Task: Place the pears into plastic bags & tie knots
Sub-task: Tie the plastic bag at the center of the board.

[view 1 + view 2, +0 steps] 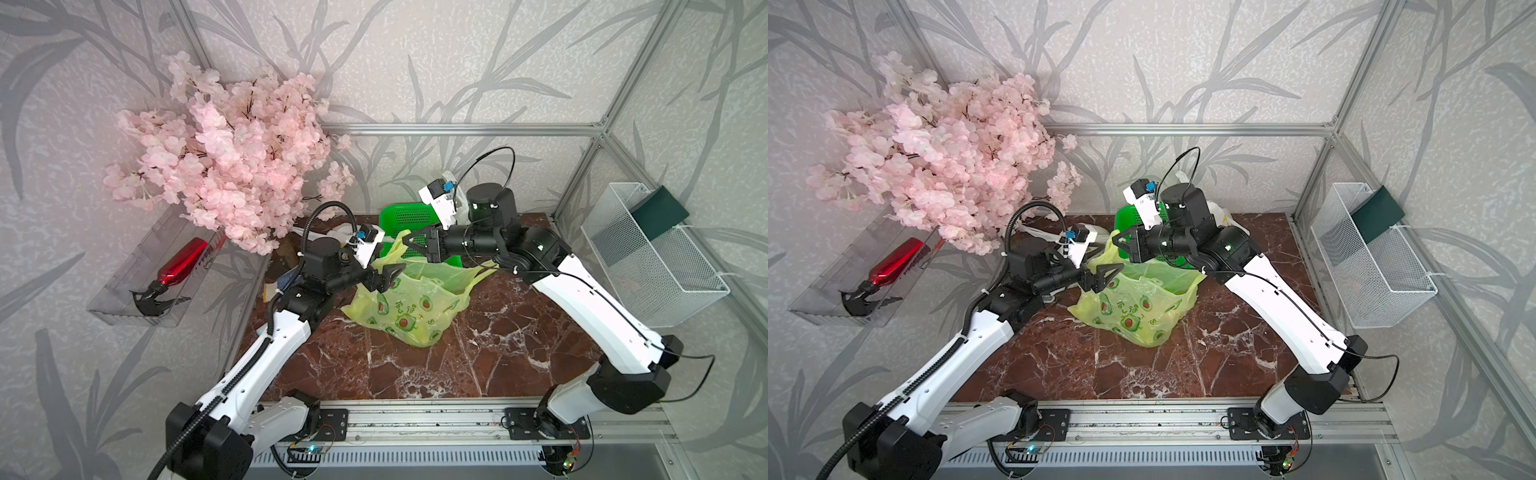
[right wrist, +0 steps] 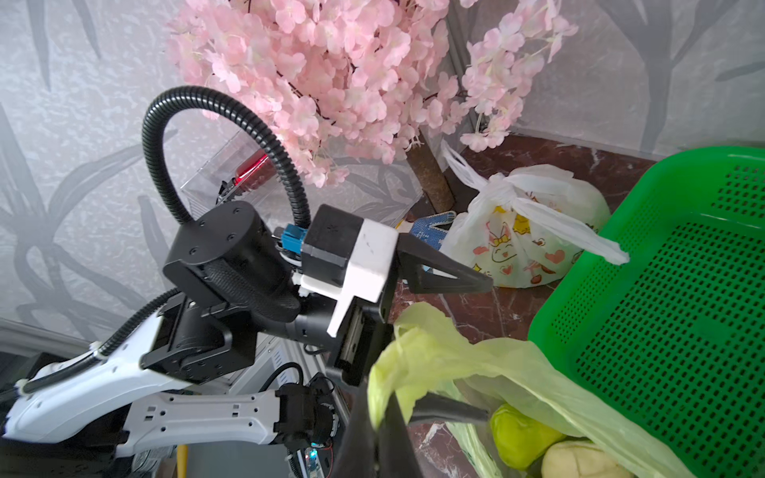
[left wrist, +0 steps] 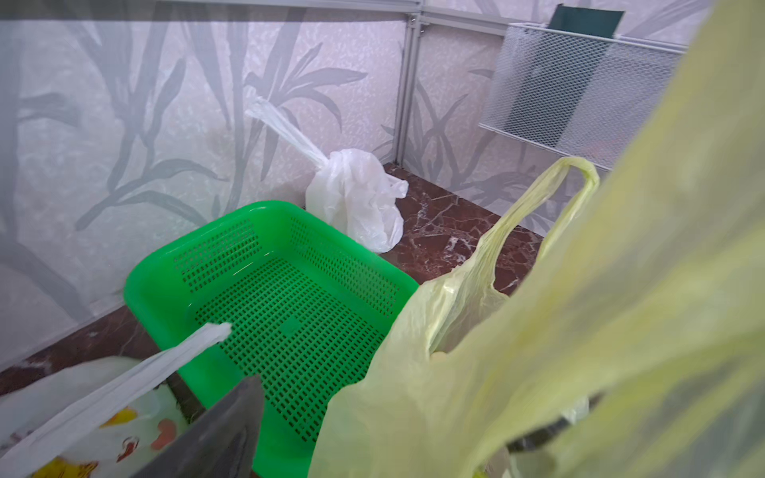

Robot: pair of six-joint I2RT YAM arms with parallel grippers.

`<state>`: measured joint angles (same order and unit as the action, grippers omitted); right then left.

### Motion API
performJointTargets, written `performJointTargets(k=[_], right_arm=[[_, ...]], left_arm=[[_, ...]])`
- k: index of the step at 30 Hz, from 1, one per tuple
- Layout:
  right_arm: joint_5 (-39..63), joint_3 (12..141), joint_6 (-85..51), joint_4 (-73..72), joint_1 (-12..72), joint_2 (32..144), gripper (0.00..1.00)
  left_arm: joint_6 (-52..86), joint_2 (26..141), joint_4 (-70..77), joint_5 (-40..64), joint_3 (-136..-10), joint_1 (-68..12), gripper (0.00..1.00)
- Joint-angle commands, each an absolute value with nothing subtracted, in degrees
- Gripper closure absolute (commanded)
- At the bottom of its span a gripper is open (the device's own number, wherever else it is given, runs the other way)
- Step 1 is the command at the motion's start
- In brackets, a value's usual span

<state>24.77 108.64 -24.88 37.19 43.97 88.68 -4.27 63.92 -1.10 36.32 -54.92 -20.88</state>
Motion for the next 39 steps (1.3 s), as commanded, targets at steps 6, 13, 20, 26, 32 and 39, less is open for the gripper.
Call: performJointTargets(k=[6, 13, 20, 26, 32, 39], right_arm=[[35.84, 107.55, -29.21, 31.50, 40.69, 89.12, 1.00], [38.65, 102.29, -32.61, 25.71, 36.44, 88.10, 0.92], [30.09, 87.11, -27.10, 24.49, 26.90, 76.54, 0.35], [27.24, 74.58, -22.77, 24.25, 17.54, 66.17, 0.25], [29.28, 61.53, -21.74, 17.14, 13.98, 58.06, 0.13], [20.98, 43.54, -18.79, -1.53, 20.61, 53.35, 0.04]], left_arm=[[-5.31, 67.78, 8.68, 51.03, -58.86, -20.65, 0.17], [-2.80, 73.19, 6.48, 55.98, -62.05, -20.60, 0.91], [-1.75, 71.05, -3.66, 29.53, -62.16, -20.57, 1.00], [3.56, 75.01, -18.84, 12.18, -69.58, -19.17, 1.00], [5.22, 77.25, -23.94, 10.64, -72.33, -18.81, 1.00], [6.45, 76.33, -24.06, 13.07, -72.20, -18.63, 1.00]])
